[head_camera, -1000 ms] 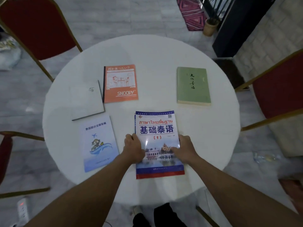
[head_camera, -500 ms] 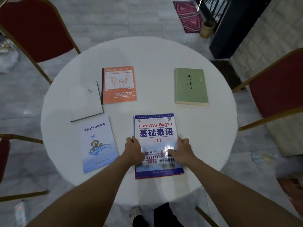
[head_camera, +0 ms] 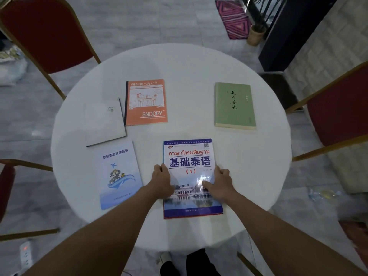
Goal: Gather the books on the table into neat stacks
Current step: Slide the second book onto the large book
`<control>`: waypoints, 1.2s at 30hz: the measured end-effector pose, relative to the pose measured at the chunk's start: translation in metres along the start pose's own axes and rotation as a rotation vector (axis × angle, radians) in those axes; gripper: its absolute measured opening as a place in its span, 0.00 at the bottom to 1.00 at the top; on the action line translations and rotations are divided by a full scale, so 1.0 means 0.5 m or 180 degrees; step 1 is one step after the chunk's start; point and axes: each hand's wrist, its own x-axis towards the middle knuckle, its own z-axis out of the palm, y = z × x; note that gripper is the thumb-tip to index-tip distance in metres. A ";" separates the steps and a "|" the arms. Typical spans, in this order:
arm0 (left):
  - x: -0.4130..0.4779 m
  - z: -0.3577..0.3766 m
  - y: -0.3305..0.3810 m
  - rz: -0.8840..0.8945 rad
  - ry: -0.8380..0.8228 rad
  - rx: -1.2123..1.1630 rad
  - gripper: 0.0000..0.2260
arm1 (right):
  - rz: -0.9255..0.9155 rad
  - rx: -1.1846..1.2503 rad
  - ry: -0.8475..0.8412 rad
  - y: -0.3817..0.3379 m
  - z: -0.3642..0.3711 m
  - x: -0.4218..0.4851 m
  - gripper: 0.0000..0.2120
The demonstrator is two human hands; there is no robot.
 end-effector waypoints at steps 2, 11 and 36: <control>0.000 -0.003 0.001 0.0017 -0.0038 0.0053 0.38 | 0.0008 -0.0012 -0.0015 -0.002 -0.003 0.001 0.31; 0.006 -0.055 0.012 0.0149 0.0067 0.0404 0.30 | -0.0122 -0.0136 0.0027 -0.031 -0.055 0.019 0.28; 0.095 -0.334 0.063 0.0173 0.1129 0.0888 0.33 | -0.1146 -0.1051 0.0282 -0.277 -0.206 0.191 0.46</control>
